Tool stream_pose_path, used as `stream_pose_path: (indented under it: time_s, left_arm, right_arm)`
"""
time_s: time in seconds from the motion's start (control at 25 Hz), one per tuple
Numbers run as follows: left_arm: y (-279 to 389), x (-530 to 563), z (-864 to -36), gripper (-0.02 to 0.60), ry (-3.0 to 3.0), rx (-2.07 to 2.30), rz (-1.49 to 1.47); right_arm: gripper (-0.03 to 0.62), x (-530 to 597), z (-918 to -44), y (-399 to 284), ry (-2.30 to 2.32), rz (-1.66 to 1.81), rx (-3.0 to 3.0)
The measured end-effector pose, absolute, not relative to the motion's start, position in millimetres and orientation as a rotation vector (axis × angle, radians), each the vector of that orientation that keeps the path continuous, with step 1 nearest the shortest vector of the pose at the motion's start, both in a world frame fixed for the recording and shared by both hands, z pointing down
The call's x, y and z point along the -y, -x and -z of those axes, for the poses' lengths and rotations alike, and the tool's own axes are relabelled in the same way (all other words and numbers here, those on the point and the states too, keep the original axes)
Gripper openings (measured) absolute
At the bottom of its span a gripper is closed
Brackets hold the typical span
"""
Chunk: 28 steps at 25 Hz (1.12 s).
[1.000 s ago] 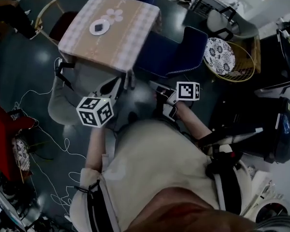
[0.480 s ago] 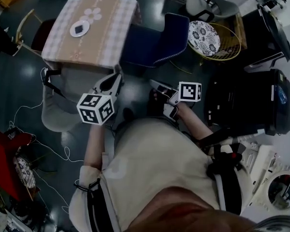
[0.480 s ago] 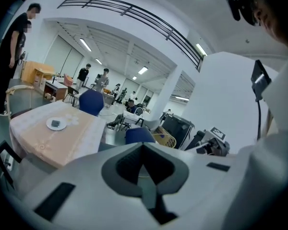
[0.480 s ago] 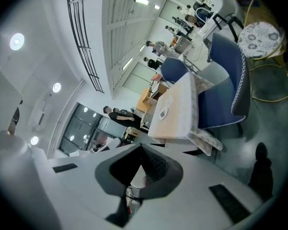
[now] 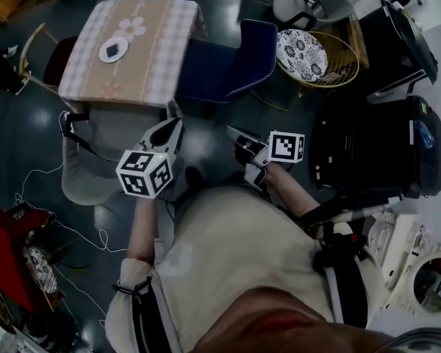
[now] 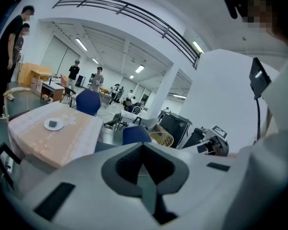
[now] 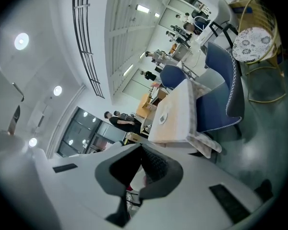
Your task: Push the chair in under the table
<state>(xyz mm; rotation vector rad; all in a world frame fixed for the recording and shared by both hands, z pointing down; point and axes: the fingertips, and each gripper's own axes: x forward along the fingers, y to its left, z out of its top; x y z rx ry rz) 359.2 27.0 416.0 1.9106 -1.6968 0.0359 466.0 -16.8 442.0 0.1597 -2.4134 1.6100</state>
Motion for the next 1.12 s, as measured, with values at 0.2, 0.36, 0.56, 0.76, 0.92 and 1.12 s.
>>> stream_pose_path:
  time_s: [0.2, 0.36, 0.56, 0.76, 0.92, 1.12]
  left_arm:
    - [-383.8, -19.1, -404.5, 0.008, -1.921, 1.707, -0.074]
    - [-423.8, -6.3, -396.4, 0.008, -1.944, 1.688, -0.118]
    - [-484.2, 2.0, -393.9, 0.008, -1.968, 1.653, -0.157]
    - [-542.5, -6.6, -393.3, 0.008, -1.933, 1.65, -0.165]
    - [-583.2, -13.8, -398.6, 0.008, -1.88, 1.679, -0.204]
    - [-603.1, -38.1, -410.9, 0.008, -1.77, 1.738, -0.229]
  right_arm:
    - [0.012, 23.6, -422.2, -491.4, -0.095, -1.717, 2.468]
    - [0.012, 28.6, -408.0, -529.5, -0.064, -1.804, 2.506]
    - [0.012, 34.8, -400.9, -592.5, -0.051, -1.894, 2.543]
    - [0.012, 32.2, -402.1, -654.0, -0.012, -1.976, 2.52]
    - [0.012, 30.6, -410.4, -692.7, 0.076, -2.057, 2.483]
    - [0.012, 9.9, -418.1, -697.9, 0.294, -2.081, 2.403]
